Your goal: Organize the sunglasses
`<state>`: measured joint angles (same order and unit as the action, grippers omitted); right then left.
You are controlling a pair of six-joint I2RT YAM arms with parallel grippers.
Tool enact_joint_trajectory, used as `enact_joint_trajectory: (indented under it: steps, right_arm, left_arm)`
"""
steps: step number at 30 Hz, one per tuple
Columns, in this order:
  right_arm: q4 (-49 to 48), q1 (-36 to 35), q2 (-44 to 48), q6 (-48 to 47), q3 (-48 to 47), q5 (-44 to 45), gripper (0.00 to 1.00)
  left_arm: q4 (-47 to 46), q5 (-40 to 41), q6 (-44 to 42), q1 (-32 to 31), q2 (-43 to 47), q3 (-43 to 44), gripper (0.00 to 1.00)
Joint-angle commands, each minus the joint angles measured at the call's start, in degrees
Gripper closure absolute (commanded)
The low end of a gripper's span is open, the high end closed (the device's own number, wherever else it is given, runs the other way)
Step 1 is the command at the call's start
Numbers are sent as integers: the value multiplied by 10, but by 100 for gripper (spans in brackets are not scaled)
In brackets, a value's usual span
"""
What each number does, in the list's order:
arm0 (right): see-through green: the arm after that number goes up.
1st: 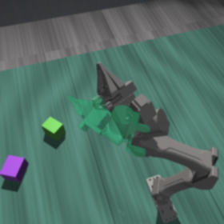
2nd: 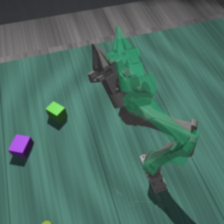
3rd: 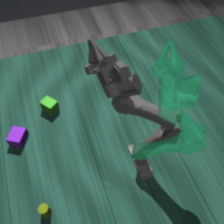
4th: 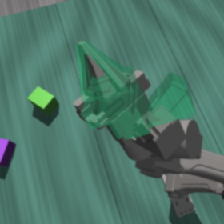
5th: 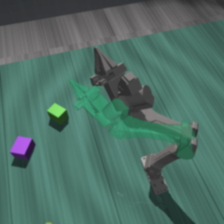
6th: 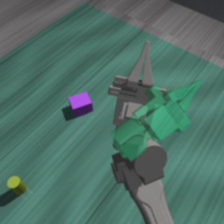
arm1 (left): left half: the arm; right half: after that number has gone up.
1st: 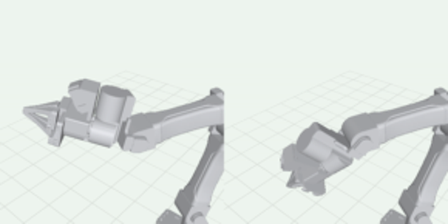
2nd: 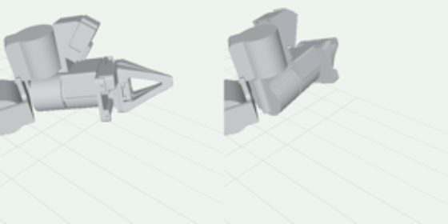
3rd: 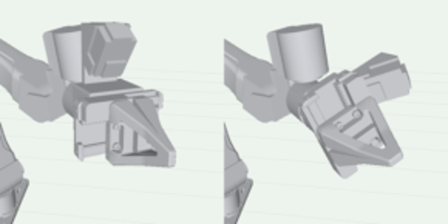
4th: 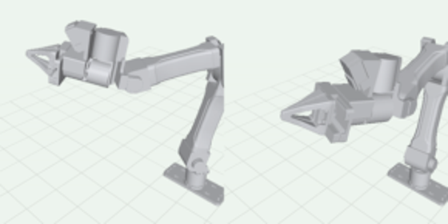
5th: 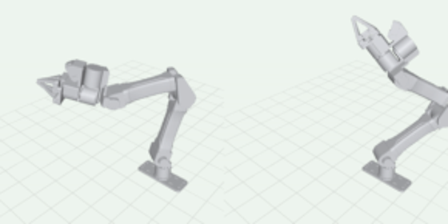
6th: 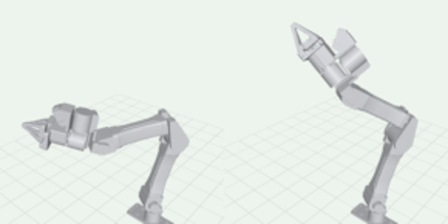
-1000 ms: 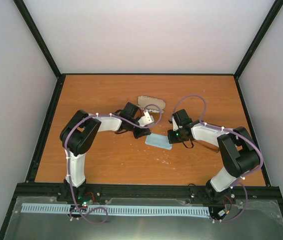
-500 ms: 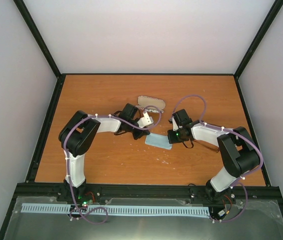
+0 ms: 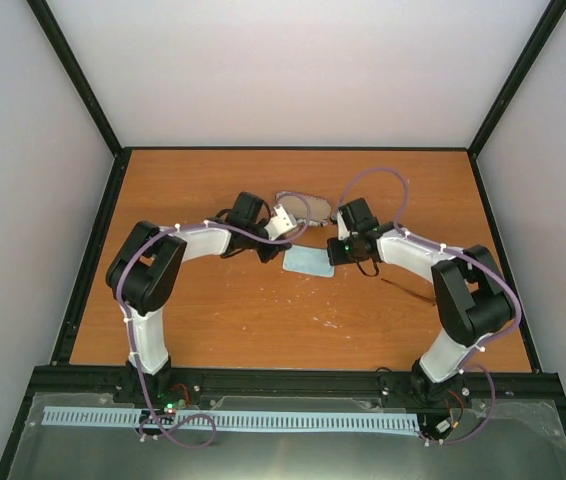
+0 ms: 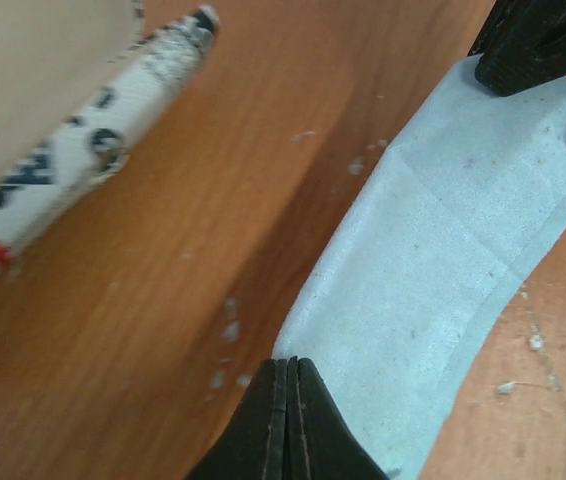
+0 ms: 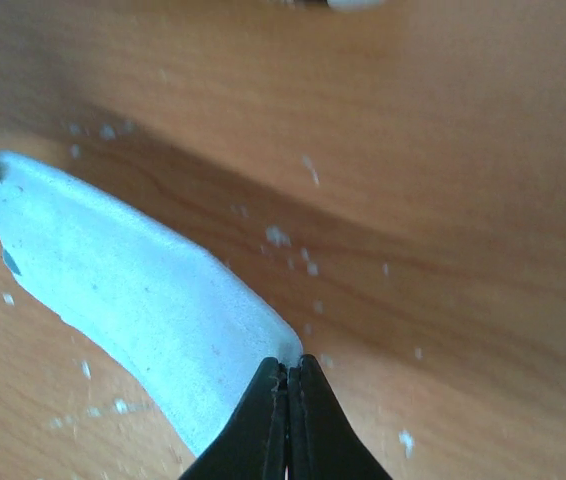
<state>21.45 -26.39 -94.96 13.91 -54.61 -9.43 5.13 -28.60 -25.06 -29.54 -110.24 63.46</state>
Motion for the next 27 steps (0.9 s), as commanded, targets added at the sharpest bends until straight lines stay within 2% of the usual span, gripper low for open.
enact_joint_trajectory:
  steps: [1,11,27]
  right_arm:
    - [0,-5,-39,-15,-52,3,97]
    - [11,-7,-102,-31,-153,2,97]
    - [41,0,-186,-56,-293,18,97]
  left_arm:
    - [6,5,-4,20,26,27,99]
    - [10,11,-20,46,9,80,99]
    - [37,-14,-34,89,-77,187,99]
